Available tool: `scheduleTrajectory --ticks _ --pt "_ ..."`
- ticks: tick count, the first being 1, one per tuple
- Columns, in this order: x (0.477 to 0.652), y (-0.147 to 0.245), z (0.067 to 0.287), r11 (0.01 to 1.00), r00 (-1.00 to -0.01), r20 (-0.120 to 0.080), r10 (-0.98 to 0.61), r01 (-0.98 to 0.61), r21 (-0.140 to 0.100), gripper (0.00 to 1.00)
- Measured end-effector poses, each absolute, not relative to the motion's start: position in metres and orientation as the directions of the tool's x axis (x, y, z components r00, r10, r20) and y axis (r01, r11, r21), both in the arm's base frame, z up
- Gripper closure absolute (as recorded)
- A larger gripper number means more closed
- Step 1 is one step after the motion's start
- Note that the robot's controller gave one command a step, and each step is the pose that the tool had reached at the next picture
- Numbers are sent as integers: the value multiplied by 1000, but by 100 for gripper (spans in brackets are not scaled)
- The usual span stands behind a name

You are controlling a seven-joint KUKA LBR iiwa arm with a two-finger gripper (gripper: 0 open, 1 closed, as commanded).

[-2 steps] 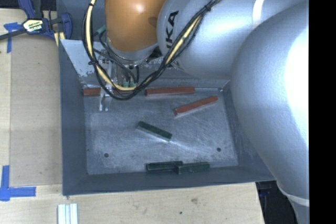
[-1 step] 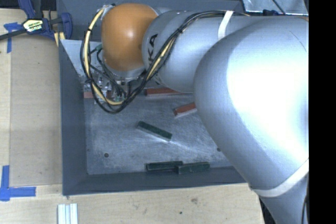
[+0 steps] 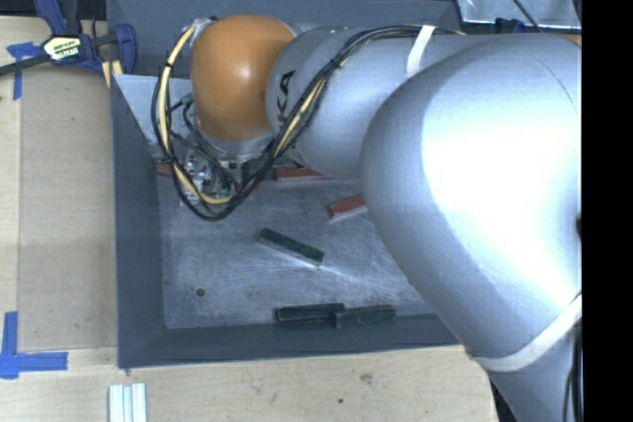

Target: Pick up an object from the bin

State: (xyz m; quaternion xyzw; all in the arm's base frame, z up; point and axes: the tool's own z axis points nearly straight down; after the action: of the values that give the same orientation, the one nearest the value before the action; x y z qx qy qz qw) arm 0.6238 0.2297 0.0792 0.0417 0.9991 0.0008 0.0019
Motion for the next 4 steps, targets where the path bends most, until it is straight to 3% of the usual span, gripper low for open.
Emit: scheduleTrajectory --ticks 1,2,4 --pt "624 224 130 996 -996 3 94 94 -1 100" --pt "616 215 160 992 -992 -9 127 127 4 100" --pt "622 223 230 993 -993 -5 117 117 2 100"
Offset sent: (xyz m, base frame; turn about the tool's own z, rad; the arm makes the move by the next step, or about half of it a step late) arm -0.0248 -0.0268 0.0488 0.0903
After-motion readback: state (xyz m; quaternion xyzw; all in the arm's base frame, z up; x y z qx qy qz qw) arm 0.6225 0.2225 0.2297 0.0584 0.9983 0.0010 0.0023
